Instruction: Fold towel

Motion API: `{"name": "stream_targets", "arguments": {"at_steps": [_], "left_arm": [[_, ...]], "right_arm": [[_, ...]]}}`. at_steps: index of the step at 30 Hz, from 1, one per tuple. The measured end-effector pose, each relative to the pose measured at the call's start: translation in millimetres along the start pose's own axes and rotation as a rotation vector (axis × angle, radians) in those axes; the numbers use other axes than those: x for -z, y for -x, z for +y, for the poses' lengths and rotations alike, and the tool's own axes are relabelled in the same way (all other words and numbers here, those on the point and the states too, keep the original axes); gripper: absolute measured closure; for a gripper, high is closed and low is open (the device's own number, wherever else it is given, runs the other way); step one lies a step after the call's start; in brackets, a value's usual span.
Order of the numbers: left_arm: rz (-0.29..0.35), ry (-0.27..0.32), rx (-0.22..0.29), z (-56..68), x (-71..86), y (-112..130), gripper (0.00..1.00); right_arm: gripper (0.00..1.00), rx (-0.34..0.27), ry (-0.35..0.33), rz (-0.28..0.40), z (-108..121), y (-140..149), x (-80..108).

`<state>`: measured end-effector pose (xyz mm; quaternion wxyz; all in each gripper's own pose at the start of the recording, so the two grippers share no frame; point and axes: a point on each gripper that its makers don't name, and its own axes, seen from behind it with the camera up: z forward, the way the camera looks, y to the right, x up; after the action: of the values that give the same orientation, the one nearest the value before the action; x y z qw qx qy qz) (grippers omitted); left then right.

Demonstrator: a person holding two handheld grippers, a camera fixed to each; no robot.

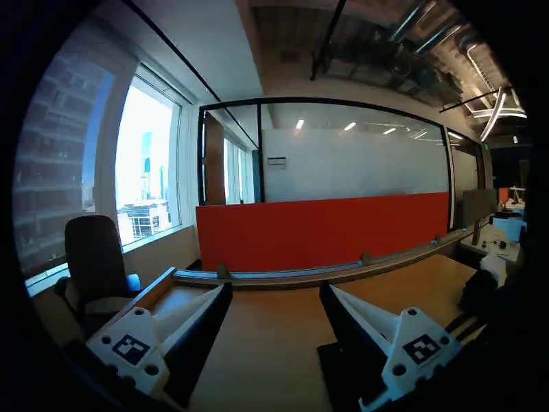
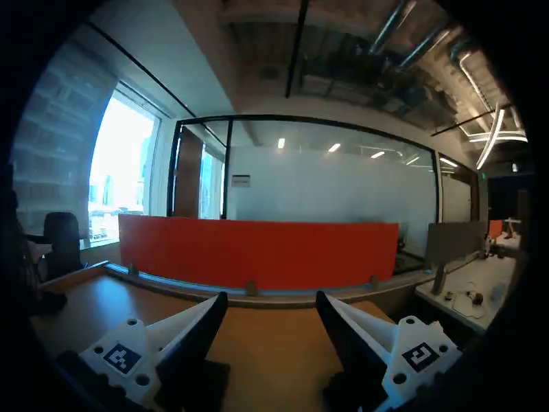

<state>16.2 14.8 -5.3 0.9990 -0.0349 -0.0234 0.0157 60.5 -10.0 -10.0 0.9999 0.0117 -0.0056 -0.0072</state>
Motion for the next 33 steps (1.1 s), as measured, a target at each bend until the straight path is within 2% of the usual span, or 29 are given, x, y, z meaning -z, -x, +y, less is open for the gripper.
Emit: {"name": "stream_targets", "arguments": {"at_steps": [8,20,33], "left_arm": [[-0.020,0.070,-0.025,11.6,0.2,-7.4,0.06],[-0.071,0.189,-0.020,35.6,-0.7,-3.2,0.06],[-0.136,0.261,-0.042,47.1,0.0,18.6,0.06]], "right_arm": [[0.01,0.026,-0.095,-0.038,-22.5,-2.5,1.2],[0.01,0.093,-0.263,-0.109,-61.4,3.1,0.6],[0.00,0.126,-0.349,-0.186,-75.5,25.4,-1.4]]}}
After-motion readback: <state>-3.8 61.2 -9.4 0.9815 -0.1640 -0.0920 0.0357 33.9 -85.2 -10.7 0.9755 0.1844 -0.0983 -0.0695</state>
